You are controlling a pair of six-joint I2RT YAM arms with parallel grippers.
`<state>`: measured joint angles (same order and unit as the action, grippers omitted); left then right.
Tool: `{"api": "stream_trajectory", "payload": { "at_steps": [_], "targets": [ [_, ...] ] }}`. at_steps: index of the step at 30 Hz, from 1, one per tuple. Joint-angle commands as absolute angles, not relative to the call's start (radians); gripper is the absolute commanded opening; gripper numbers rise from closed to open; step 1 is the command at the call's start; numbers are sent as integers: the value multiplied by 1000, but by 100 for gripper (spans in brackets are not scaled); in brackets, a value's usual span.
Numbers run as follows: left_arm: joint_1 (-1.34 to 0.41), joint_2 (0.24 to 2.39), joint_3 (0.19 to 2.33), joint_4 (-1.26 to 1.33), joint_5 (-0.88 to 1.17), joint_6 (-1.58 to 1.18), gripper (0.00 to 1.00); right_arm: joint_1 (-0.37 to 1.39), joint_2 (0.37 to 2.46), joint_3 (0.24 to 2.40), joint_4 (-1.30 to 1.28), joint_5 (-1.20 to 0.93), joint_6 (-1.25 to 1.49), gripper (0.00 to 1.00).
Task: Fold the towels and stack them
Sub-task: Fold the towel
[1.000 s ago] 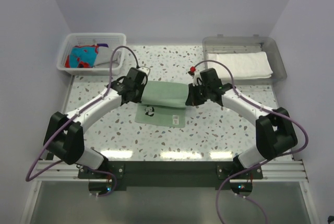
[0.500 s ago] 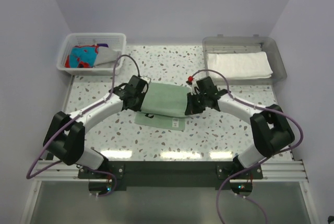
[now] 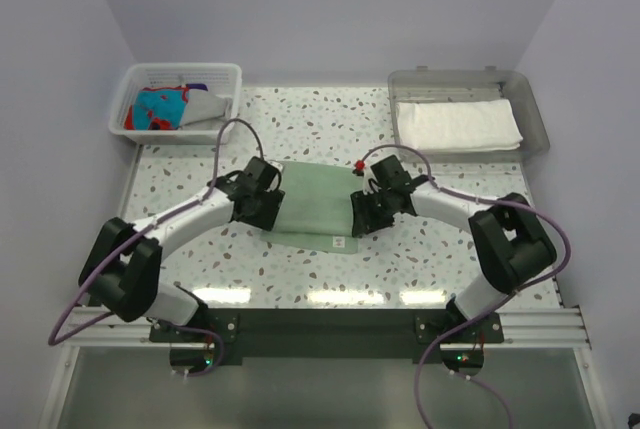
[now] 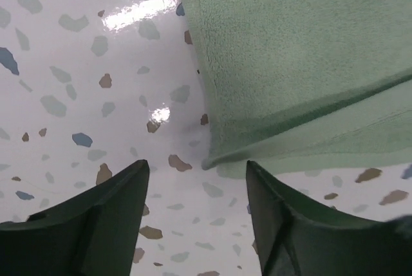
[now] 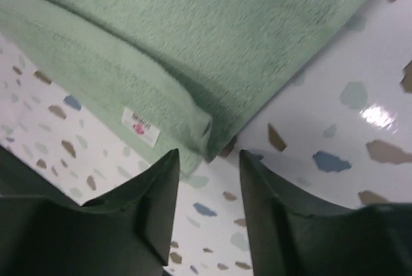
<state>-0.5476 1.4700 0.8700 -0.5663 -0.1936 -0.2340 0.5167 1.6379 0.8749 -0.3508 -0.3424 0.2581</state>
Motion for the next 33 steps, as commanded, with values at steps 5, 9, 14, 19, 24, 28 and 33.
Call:
{"api": "stream_trajectory", "payload": {
  "at_steps": [5, 9, 14, 19, 24, 28, 33],
  "targets": [
    [-555, 1195, 851, -563, -104, -334, 80, 569, 1441, 943, -538, -393, 132, 61],
    [-554, 1161, 848, -528, -118, -399, 80, 577, 1453, 997, -542, -371, 92, 64],
    [-552, 1213, 831, -451, -112, -463, 72, 586, 1529, 1032, -477, -353, 121, 56],
    [-554, 1308, 813, -388, -51, -498, 66, 629, 1571, 1014, -417, -319, 198, 39],
    [-554, 1383, 753, -351, -45, -546, 55, 649, 1600, 921, -353, -305, 264, 39],
    [-555, 1416, 678, -354, -23, -601, 46, 647, 1617, 859, -347, -265, 287, 38],
    [-558, 1381, 566, -370, 24, -693, 41, 646, 1614, 818, -426, -158, 307, 38]
  ]
}}
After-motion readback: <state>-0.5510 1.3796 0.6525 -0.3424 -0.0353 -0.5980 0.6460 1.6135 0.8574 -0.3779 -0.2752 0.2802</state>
